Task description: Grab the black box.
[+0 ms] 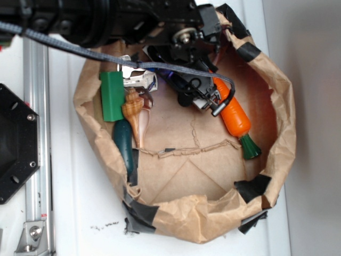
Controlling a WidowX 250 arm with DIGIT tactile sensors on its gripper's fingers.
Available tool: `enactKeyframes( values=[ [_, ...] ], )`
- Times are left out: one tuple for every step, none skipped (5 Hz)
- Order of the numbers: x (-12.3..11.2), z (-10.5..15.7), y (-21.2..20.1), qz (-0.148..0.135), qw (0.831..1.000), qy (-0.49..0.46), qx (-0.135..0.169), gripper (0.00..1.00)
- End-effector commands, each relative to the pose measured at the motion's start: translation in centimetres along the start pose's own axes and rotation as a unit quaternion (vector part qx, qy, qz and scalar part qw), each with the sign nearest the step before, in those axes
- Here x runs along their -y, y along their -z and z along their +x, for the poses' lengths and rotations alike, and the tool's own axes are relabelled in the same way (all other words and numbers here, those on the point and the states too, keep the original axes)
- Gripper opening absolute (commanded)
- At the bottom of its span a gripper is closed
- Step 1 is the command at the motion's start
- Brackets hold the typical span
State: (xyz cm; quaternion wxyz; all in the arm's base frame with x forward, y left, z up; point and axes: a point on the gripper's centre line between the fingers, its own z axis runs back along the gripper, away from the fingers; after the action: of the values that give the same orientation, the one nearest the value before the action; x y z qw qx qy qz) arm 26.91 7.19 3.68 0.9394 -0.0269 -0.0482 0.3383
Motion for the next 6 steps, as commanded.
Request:
enactKeyframes(
  values=[
    [-0.6,0.1,0.4,0.009,1.0,-0.008,0.003,0.0],
    [-0.2,0.2,0.9,0.022,1.0,-0.013,-0.004,0.0],
    [0.6,0.1,1.8,0.043,0.999,-0.012,-0.006,0.0],
    [2.0,-0.2,2.0,0.049,0.999,0.0,-0.011,0.0],
    [3.1,-1.6,0.0,0.033,0.999,0.039,-0.015,0.0],
    [2.2,-3.0,-2.7,0.009,0.998,0.065,-0.015,0.0]
  ],
)
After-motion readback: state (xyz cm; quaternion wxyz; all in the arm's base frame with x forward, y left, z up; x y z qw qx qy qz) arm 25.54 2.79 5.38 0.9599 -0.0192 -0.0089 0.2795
